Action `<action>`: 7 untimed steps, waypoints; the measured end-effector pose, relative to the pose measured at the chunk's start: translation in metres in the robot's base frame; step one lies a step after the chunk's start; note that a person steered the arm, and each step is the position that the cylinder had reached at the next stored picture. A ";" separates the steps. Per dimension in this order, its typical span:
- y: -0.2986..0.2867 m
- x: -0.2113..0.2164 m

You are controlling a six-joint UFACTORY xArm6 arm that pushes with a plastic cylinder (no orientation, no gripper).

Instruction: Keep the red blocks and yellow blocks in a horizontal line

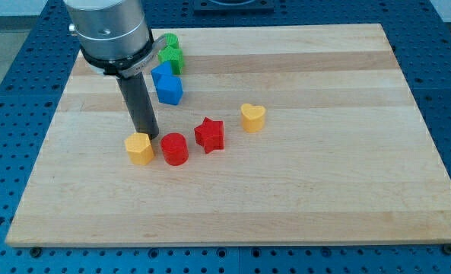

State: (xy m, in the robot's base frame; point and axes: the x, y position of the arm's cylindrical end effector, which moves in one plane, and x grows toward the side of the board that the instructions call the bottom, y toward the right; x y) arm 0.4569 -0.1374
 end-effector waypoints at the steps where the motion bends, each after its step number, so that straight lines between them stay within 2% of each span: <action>1: 0.000 0.000; 3: 0.041 -0.025; 5: 0.096 -0.020; 7: 0.105 0.004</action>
State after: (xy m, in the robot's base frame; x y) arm 0.4605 -0.0323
